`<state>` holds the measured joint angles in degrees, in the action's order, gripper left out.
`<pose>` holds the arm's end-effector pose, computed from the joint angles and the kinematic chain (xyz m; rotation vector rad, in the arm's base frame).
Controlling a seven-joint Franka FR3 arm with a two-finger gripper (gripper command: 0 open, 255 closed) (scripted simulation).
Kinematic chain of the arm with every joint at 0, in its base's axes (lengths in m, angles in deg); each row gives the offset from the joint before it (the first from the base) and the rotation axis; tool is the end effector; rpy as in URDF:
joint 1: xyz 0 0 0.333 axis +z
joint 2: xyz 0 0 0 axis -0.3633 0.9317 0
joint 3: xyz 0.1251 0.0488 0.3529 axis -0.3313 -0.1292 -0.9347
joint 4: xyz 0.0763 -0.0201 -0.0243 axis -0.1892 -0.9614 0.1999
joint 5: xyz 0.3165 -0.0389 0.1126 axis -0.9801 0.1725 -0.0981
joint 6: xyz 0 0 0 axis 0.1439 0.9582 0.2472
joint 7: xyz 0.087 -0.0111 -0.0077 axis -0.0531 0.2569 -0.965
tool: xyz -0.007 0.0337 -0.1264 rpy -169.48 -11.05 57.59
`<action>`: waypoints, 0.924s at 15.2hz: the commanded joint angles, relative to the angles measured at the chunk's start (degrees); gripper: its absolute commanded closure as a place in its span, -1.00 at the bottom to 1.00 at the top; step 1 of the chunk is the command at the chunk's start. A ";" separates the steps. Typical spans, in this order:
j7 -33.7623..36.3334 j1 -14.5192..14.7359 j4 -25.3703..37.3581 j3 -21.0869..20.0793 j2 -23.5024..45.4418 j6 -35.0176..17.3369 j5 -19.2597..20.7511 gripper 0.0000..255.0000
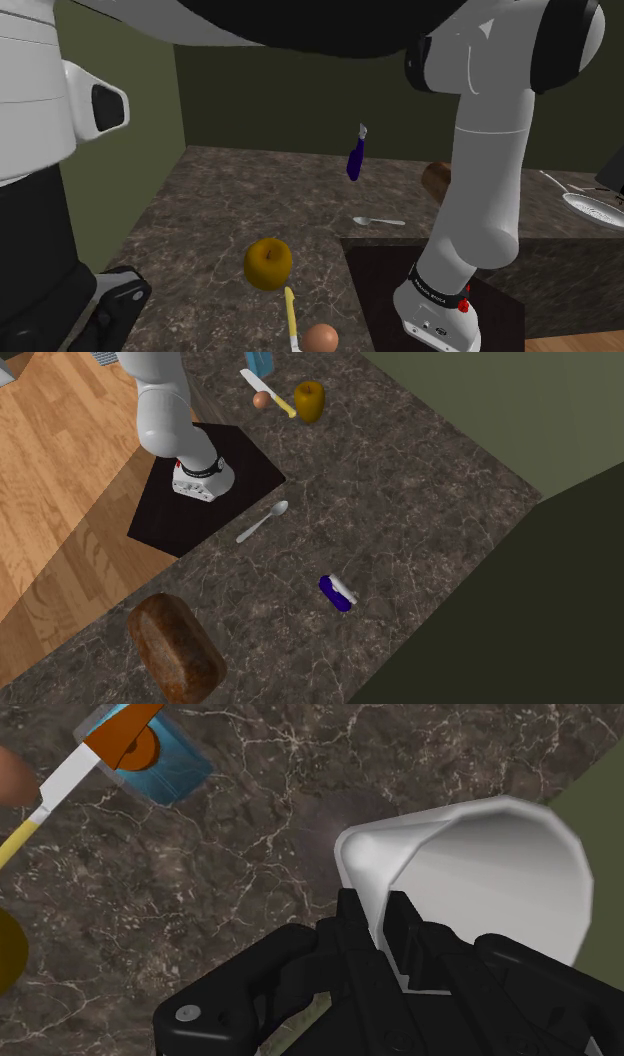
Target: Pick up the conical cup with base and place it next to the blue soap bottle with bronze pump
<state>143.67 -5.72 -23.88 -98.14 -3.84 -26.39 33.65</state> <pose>0.1991 0.5434 0.5987 -2.9861 -0.0507 0.1564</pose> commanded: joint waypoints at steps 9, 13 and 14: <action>-0.05 -0.55 -7.29 0.64 0.79 -7.64 0.86 1.00; 0.19 -0.38 -9.77 1.13 1.48 -10.49 1.59 1.00; 0.27 -0.30 -10.35 1.29 1.69 -11.19 1.81 1.00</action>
<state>143.90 -6.03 -33.66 -96.96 -2.28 -36.86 35.30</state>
